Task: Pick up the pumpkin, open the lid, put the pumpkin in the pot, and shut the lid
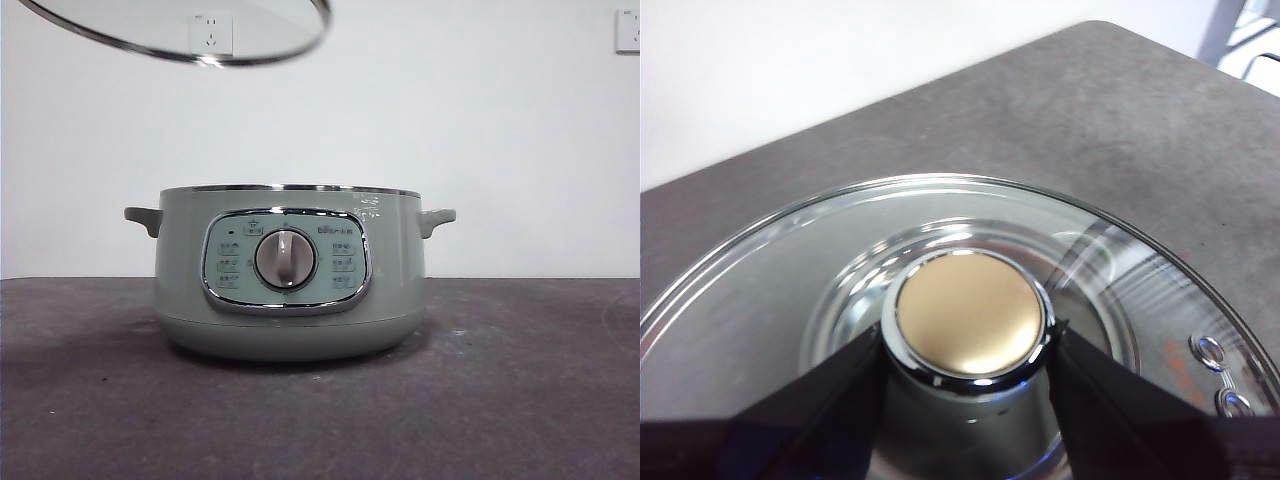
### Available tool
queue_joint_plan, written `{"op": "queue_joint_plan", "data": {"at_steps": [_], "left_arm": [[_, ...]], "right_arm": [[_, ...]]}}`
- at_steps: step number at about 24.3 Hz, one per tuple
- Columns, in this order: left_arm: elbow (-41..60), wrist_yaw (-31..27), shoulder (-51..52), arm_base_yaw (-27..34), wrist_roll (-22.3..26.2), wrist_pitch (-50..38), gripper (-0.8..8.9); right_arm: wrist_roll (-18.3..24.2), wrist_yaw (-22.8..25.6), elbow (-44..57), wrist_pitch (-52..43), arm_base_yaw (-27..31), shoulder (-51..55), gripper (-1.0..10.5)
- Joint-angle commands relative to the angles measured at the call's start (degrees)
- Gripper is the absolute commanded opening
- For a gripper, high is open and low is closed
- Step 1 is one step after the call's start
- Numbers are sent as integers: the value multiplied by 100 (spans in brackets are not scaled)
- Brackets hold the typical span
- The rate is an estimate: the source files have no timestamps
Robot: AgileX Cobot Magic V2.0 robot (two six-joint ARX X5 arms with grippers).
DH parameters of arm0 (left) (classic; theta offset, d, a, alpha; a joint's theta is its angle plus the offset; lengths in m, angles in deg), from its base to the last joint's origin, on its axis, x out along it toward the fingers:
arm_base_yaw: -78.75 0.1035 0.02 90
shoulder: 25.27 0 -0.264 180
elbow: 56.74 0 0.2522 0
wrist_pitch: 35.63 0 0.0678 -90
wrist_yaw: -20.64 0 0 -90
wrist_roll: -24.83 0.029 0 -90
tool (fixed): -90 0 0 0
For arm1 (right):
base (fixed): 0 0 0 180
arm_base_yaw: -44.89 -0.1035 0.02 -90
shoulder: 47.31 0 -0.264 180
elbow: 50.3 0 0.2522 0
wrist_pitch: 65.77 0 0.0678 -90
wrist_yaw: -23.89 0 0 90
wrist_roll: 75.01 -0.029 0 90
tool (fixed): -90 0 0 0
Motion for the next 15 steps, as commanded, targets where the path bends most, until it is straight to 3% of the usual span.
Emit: {"op": "queue_joint_plan", "data": {"at_steps": [1, 15], "left_arm": [[-39, 66, -310, -92, 9, -531, -9], [-39, 50, -1744, -282, 74, -1705, -9]], "right_arm": [[-76, -7, 0, 72, -13, 254, 659], [-76, -168, 0, 793, -22, 1091, 658]]}}
